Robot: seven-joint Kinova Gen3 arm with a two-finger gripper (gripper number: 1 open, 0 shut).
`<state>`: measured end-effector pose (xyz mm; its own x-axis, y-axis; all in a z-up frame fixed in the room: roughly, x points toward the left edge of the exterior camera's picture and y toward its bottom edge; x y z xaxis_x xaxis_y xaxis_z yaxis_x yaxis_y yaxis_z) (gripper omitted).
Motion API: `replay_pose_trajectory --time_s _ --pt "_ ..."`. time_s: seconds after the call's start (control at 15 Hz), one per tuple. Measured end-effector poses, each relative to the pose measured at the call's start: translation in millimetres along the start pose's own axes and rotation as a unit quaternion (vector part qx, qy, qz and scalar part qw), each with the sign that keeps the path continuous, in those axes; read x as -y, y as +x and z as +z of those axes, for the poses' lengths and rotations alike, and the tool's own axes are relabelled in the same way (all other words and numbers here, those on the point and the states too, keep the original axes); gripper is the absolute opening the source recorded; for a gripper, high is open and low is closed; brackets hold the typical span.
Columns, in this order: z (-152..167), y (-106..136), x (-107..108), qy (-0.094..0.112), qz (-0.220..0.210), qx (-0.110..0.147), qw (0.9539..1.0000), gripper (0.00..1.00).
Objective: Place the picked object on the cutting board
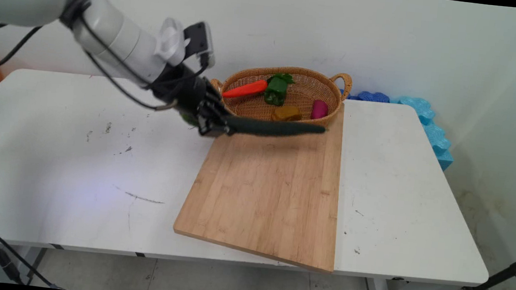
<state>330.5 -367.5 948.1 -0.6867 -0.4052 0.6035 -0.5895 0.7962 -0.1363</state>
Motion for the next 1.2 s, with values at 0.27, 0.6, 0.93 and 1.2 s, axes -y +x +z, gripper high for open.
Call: replay_pose_trajectory --time_s 0.27,0.6,0.93,1.2 --pt "-3.3 -25.5 -28.5 -0.039 0.034 -0.007 0.9986 0.0" --pt "10.5 -56.3 -53.3 -0.083 0.077 -0.02 0.9934 0.0" --pt "36.5 -77.4 -60.3 -0.099 0.099 -0.029 0.9896 0.0" --pt "59.3 -91.3 -59.1 -0.104 0.105 -0.03 0.9885 0.0"
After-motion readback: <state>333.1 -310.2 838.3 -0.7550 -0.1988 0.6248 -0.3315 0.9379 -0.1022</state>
